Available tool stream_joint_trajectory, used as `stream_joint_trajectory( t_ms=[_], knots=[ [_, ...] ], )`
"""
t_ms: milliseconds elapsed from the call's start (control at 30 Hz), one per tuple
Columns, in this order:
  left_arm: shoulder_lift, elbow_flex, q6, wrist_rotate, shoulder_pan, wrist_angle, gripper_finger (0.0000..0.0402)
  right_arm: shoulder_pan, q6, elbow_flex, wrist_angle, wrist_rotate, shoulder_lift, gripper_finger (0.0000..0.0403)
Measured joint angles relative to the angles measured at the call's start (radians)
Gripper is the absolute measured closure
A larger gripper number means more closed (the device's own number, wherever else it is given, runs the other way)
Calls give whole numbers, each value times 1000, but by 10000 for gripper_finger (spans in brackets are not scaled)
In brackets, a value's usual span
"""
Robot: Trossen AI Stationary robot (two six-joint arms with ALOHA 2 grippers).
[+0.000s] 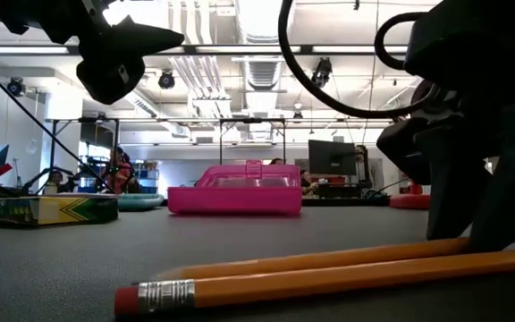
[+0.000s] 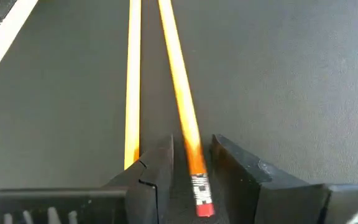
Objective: Pack school essentials
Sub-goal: Put the top yellow pencil into the pink supply box
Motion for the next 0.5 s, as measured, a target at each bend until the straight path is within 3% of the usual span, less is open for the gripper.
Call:
stream_joint_trajectory(
  t_ms=[233, 500],
  knots=[
    [0, 0, 0, 0, 0, 0, 237, 0, 0, 0, 1, 12, 2, 316],
    [0, 0, 0, 0, 0, -4, 237, -1, 11, 0, 0, 23, 6, 380]
  ],
)
